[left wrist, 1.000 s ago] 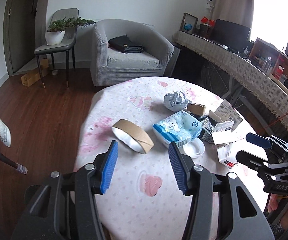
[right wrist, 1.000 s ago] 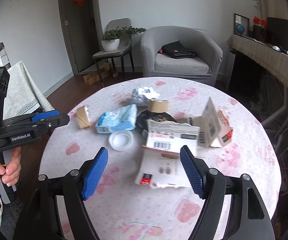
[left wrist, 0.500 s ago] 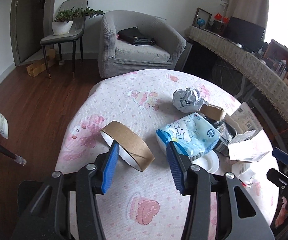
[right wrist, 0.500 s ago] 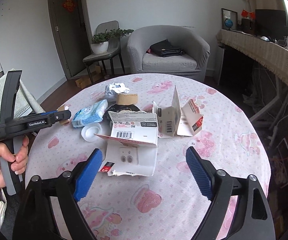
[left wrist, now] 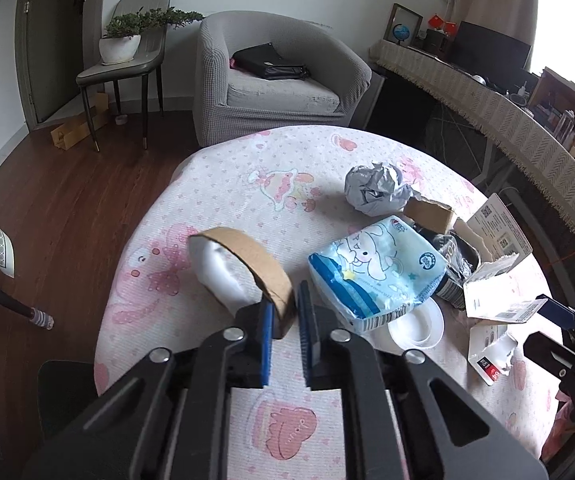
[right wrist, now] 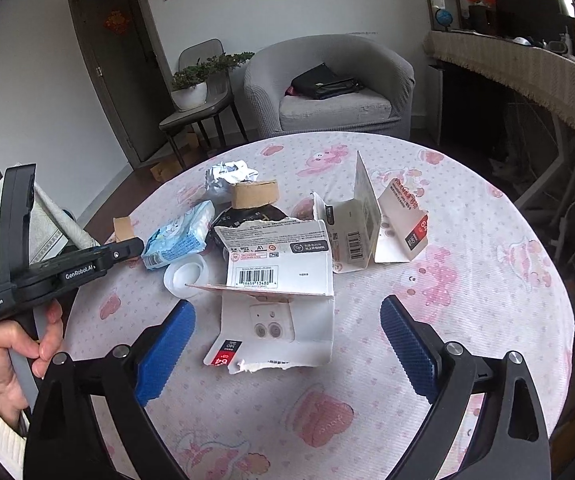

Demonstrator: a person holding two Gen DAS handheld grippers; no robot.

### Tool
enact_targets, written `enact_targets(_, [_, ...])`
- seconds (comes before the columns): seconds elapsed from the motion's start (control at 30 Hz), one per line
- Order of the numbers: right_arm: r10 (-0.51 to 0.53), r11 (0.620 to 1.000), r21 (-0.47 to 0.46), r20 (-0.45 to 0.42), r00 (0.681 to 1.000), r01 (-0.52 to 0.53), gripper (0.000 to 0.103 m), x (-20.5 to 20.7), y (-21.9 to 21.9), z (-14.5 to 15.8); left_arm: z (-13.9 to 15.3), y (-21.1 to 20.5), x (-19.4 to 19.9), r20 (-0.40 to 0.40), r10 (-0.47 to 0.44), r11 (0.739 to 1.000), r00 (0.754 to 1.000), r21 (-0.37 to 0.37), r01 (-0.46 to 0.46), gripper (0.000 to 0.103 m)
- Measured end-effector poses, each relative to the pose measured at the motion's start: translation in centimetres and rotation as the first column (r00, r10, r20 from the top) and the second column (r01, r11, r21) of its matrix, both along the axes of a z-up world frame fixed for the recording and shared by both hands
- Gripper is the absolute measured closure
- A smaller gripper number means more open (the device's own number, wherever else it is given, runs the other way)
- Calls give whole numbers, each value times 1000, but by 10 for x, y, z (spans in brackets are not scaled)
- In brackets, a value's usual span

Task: Collect trash
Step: 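Grasp the brown tape roll rim with the left tool while the right grasps white barcode packaging, then carry both items to the green bin and open the left tool to drop the tape roll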

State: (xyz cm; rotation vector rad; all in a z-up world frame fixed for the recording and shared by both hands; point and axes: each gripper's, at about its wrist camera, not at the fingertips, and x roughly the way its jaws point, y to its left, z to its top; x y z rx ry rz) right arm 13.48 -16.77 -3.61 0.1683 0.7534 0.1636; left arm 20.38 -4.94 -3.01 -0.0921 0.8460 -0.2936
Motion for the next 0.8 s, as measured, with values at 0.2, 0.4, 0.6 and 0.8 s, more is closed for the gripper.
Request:
enact_targets(0.2, [5,1000,-14,-4,1000,-5,8,7,12,-2,-2,4,-2,-3,-12,1000,1000,-20,12,97])
enact_targets(0.4, [-9,1000,-19,-9,1000,9,8,11,17,-5,0,14,-6,-3,-10,999,1000,-31,10,98])
enact_targets(0.6, [-25,999,-30,-21,999,24,8,21,25,-8,6,27,-14,8,-10,999,1000,-30,10,98])
enact_targets(0.8, [-58,997,-47,-27,998,56,14,27,28,-9,14,39,-24,36,-18,1000,999,-17,19,98])
